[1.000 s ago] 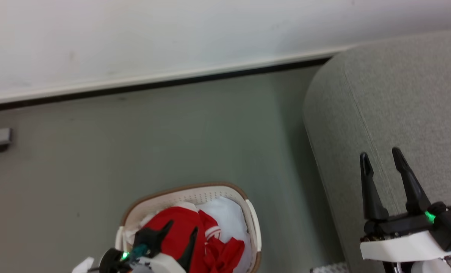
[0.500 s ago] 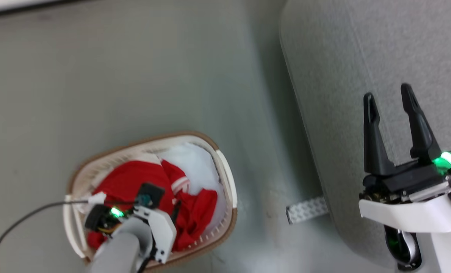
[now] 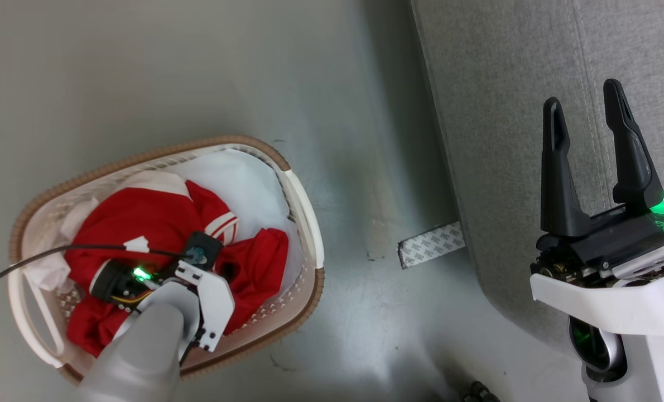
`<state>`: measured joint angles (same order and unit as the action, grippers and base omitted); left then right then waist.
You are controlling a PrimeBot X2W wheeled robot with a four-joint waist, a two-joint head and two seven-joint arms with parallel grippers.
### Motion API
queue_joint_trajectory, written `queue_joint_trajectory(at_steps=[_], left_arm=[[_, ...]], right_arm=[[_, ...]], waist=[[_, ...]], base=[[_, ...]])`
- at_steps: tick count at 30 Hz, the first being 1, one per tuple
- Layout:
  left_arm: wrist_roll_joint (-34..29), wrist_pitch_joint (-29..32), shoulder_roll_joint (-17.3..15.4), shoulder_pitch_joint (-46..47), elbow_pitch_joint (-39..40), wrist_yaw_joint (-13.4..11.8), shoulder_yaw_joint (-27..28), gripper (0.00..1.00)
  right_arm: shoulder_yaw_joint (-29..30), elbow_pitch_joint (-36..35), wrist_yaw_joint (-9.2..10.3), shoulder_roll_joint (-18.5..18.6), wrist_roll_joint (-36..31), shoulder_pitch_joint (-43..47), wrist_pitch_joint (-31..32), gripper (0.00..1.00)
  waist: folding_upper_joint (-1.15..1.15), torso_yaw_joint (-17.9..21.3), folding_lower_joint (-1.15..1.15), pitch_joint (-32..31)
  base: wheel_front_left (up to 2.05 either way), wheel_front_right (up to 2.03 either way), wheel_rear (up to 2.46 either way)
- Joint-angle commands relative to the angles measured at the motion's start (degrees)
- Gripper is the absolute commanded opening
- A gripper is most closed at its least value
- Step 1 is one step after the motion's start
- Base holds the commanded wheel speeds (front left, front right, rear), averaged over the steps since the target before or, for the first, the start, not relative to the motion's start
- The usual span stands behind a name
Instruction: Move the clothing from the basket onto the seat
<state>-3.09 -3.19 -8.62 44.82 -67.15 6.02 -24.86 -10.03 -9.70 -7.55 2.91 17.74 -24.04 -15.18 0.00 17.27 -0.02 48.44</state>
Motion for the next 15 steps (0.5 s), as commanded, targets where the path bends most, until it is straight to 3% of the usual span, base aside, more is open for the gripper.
queue_joint_trajectory(at_steps=[1,2,3,4,10,15], left_arm=[[0.1,-0.2,-0.5,0.3,-0.7,0.1,-0.2,1.00],[0.1,-0.3,-0.4,0.3,-1.1,0.3,-0.5,0.60],[0.2,-0.6,-0.2,0.3,-1.6,0.5,-0.6,0.13],[0.5,-0.8,0.1,0.2,-2.1,0.5,-0.8,0.00],[3.1,-5.3,2.3,-0.4,-2.5,0.8,0.1,0.00],[6.4,-9.8,4.2,-3.0,-1.7,0.7,1.5,0.00]], right_arm=[[0.0,-0.4,0.12,0.0,0.0,-0.5,0.0,1.00],[0.0,-0.4,0.12,0.0,0.0,-0.4,0.0,1.00],[0.1,-0.4,0.12,0.0,-0.1,-0.2,0.0,1.00],[0.2,-0.2,0.12,0.0,-0.3,0.1,0.0,1.00],[1.2,1.4,0.12,0.0,-0.3,1.6,0.0,1.00],[1.6,3.3,0.12,0.0,-1.3,3.9,0.0,1.00]], waist=[[0.00,0.6,0.02,0.9],[0.00,0.6,0.02,0.9],[0.00,0.6,0.02,0.9],[0.00,0.5,0.02,0.6],[0.00,-1.4,0.02,-3.9],[0.00,-3.9,0.02,-11.7]], base=[[0.00,0.00,0.00],[0.00,0.00,0.00],[0.00,0.00,0.00],[0.00,0.00,0.00],[0.00,0.00,0.00],[0.00,0.00,0.00]])
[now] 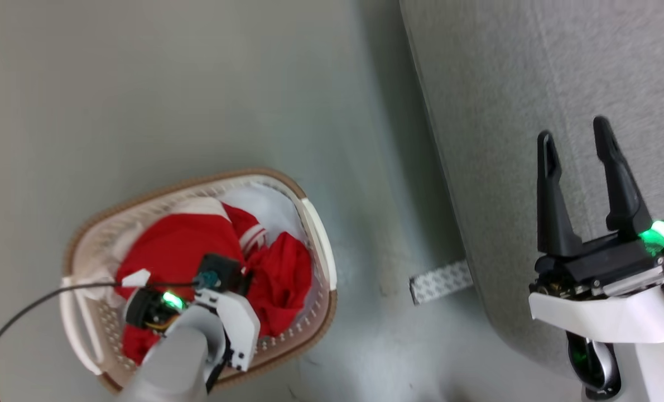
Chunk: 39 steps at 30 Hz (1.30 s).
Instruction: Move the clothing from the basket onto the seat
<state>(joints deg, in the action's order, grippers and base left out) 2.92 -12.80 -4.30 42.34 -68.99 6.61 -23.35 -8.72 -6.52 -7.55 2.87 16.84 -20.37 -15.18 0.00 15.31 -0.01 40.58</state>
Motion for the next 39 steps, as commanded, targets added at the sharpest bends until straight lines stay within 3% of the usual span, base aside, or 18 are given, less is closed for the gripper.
queue_joint_trajectory(at_steps=[1,9,20,27,39], left_arm=[[0.7,-0.7,0.1,-1.3,0.3,0.1,0.1,0.00],[4.8,-2.3,1.3,-8.8,5.1,0.4,-0.2,0.00],[10.5,-2.4,1.3,-18.6,19.0,0.0,-1.1,0.00],[12.4,-1.5,0.5,-23.4,29.2,-2.0,0.1,0.00],[15.6,3.2,-2.9,-27.0,49.9,-6.2,4.3,0.00]], right_arm=[[0.3,0.4,0.12,0.0,-0.5,0.9,0.0,1.00],[0.8,3.5,0.12,0.1,-2.2,7.5,0.0,1.00],[1.9,6.3,0.12,0.0,-3.1,17.1,0.0,1.00],[2.7,7.4,0.12,0.1,-3.0,22.0,0.0,1.00],[2.9,8.1,0.12,0.0,-3.0,25.8,0.0,1.00]], waist=[[0.00,-2.4,0.01,-5.5],[0.00,-7.0,0.01,-19.3],[0.00,-11.4,0.01,-34.2],[0.00,-12.1,0.01,-40.0],[0.00,-11.3,0.01,-43.6]], base=[[0.00,0.00,0.00],[0.00,0.00,0.00],[0.00,0.00,0.00],[0.00,0.00,0.00],[0.00,0.00,0.00]])
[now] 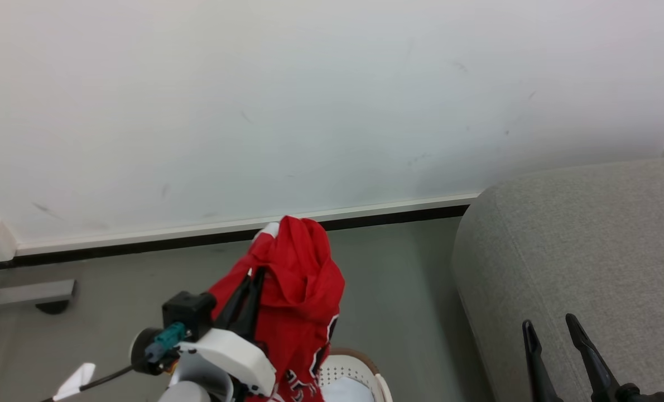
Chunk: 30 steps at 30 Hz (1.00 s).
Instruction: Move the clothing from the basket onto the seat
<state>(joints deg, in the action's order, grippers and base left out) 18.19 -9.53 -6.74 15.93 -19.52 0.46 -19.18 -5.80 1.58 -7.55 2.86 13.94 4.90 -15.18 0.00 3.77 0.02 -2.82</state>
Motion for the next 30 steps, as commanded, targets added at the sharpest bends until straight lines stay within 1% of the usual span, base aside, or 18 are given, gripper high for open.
queue_joint_trajectory(at_steps=[1,5,9,16,19,22,29,30], left_arm=[[0.5,0.4,-0.8,-0.8,1.6,-0.4,0.4,0.00],[0.9,2.3,-1.8,-1.5,6.1,-1.5,1.3,0.00],[1.1,3.4,-2.5,-2.1,8.7,-2.2,1.6,0.00],[1.5,4.2,-2.6,-2.8,11.1,-2.8,1.3,0.00],[1.7,4.7,-2.5,-3.0,11.9,-2.8,1.0,0.00],[1.7,4.9,-2.5,-3.1,12.4,-2.7,0.6,0.00],[1.9,5.7,-2.6,-3.2,13.8,-2.8,-0.3,0.00],[1.9,5.7,-2.6,-3.2,13.8,-2.8,-0.3,0.00]], right_arm=[[-0.3,0.1,0.12,0.1,-0.2,0.6,0.0,1.00],[-1.0,0.1,0.12,0.1,-0.4,0.8,0.0,1.00],[-2.1,0.0,0.12,0.1,-0.9,0.5,0.0,1.00],[-5.2,-1.6,0.12,2.4,-1.1,-0.9,0.0,1.00],[-8.7,-2.6,0.12,4.5,-0.5,-1.7,0.0,1.00],[-13.4,-3.1,0.12,7.2,0.5,-3.1,0.0,1.00],[-25.8,-1.4,0.12,13.6,3.9,-10.6,0.0,1.00],[-25.8,-1.4,0.12,13.6,3.9,-10.6,0.0,1.00]], waist=[[0.00,0.5,-0.02,-0.4],[0.00,1.1,-0.02,-0.6],[0.00,1.5,-0.02,-0.5],[0.00,1.9,-0.02,-0.6],[0.00,1.9,-0.02,-0.8],[0.00,1.8,-0.02,-1.0],[0.00,1.9,-0.02,-0.9],[0.00,1.9,-0.02,-0.9]], base=[[0.00,0.00,0.00],[0.00,0.00,0.00],[0.00,0.00,0.00],[0.00,0.00,0.00],[0.00,0.00,0.00],[0.00,0.00,0.00],[0.00,0.00,0.00],[0.00,0.00,0.00]])
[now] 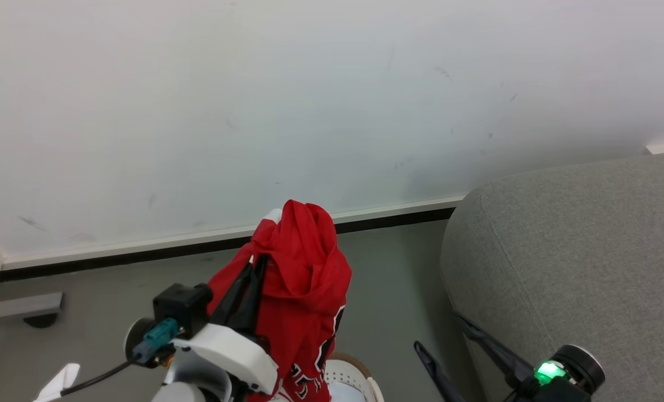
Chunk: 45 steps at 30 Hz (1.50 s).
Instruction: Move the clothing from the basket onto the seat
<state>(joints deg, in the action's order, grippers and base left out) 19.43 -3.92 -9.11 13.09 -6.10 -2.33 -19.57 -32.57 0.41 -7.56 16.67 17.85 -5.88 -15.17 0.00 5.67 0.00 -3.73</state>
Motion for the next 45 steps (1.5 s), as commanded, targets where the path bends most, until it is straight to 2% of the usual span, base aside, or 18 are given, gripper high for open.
queue_joint_trajectory(at_steps=[1,5,8,19,28,34,35,36,37,45], left_arm=[[0.6,0.1,-0.3,-0.3,0.4,0.0,0.0,0.00],[0.6,0.3,-0.4,0.0,0.7,0.1,-0.4,0.00],[0.5,0.6,-0.4,0.3,0.9,0.1,-0.7,0.00],[-0.3,2.0,0.4,1.7,2.9,0.9,-3.8,0.00],[0.6,3.7,1.9,1.8,4.8,1.8,-6.8,0.00],[1.5,4.6,2.8,1.9,5.5,2.2,-8.2,0.00],[1.6,4.6,2.9,2.0,5.5,2.2,-8.3,0.00],[1.5,4.5,3.0,2.1,5.4,2.2,-8.4,0.00],[1.6,4.5,3.0,2.2,5.4,2.2,-8.5,0.00],[1.8,4.1,2.3,2.2,5.0,1.4,-8.1,0.00]], right_arm=[[-0.6,0.4,0.13,0.4,0.6,-1.2,0.0,1.00],[-7.1,2.8,0.13,1.6,2.0,-6.9,0.0,1.00],[-11.0,5.3,0.13,1.2,2.7,-11.0,0.0,1.00],[-20.1,16.7,0.14,-5.1,5.4,-21.4,0.0,1.00],[-19.4,27.8,0.13,-11.1,4.7,-27.1,0.0,1.00],[-18.1,32.9,0.13,-13.1,3.8,-28.9,0.0,0.98],[-17.9,33.3,0.14,-13.3,4.1,-29.0,0.0,0.47],[-17.8,33.8,0.14,-13.5,4.3,-29.2,0.0,0.17],[-18.2,34.2,0.13,-13.7,4.7,-29.1,0.0,0.00],[-18.5,33.9,0.14,-13.8,6.7,-29.1,0.0,0.00]], waist=[[0.00,0.0,0.00,0.0],[0.00,0.0,0.00,0.1],[0.00,0.0,0.00,0.2],[0.00,-0.8,0.00,0.4],[0.00,-1.6,0.00,0.2],[0.00,-2.4,0.00,0.1],[0.00,-2.5,0.00,0.1],[0.00,-2.6,0.00,0.1],[0.00,-2.7,0.00,0.1],[0.00,-2.8,0.00,0.3]], base=[[0.00,0.00,0.00],[0.00,0.00,0.00],[0.00,0.00,0.00],[0.00,0.00,0.00],[0.00,0.00,0.00],[0.00,0.00,0.00],[0.00,0.00,0.00],[0.00,0.00,0.00],[0.00,0.00,0.00],[0.00,0.00,0.00]])
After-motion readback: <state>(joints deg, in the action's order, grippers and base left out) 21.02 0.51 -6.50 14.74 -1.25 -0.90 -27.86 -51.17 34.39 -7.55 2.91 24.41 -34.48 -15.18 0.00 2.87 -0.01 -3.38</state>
